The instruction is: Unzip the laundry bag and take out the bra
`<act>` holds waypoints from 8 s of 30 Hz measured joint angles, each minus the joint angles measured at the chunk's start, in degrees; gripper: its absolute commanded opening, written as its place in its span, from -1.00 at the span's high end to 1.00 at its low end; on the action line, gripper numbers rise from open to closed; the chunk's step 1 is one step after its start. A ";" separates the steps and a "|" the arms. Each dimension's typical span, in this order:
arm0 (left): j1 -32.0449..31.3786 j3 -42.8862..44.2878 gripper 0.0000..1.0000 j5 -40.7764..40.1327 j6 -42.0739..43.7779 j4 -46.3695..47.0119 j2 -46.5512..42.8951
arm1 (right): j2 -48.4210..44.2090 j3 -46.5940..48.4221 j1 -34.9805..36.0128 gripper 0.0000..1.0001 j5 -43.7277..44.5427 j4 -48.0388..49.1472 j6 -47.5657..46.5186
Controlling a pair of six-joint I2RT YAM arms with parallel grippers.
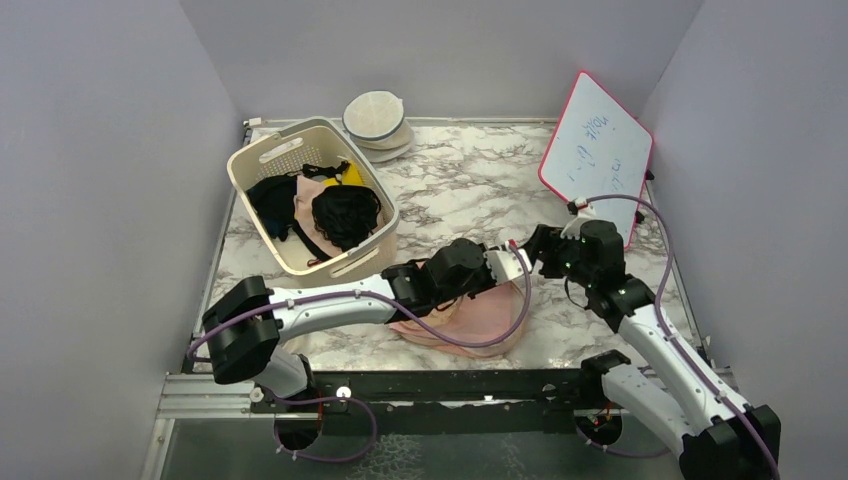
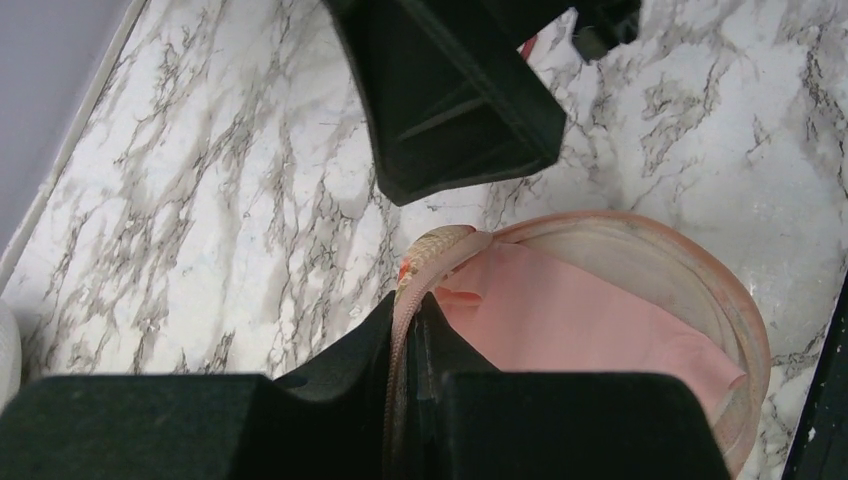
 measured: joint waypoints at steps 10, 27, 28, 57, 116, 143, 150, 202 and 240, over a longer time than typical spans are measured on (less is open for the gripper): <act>1.29 2.19 0.82 0.04 -2.10 -0.66 1.31 | -6.43 1.14 0.00 -0.55 -5.22 -7.04 2.25; 2.38 3.58 1.00 1.27 -3.50 -1.14 3.41 | -7.26 -17.68 1.60 -0.55 -27.17 9.86 16.11; 2.40 3.58 1.00 1.51 -3.52 -1.14 3.41 | -7.21 -18.62 2.05 -0.54 -27.17 12.09 17.51; 2.84 4.33 0.21 4.13 -4.96 -1.25 2.99 | 20.06 -23.21 24.30 0.23 1.92 54.99 51.89; 2.82 -4.98 -0.44 -16.44 -3.63 5.55 -12.96 | 22.38 -4.74 -1.81 -0.88 -8.79 12.81 1.38; 2.38 -4.55 -0.45 -16.24 -3.87 4.11 -12.48 | 10.45 -7.15 -8.24 -0.46 -10.08 1.33 6.99; 2.38 -4.55 -0.45 -16.24 -3.85 4.07 -12.26 | 11.93 -11.74 -8.26 -0.07 -11.45 2.43 10.88; 1.75 -14.84 -0.82 -14.14 -28.35 -0.96 -14.82 | -8.74 -11.93 -8.26 -1.00 3.37 3.15 7.45; 14.69 -29.03 0.17 2.71 -59.89 -0.92 -14.43 | -6.93 -16.61 -8.26 -0.90 -7.65 13.22 1.57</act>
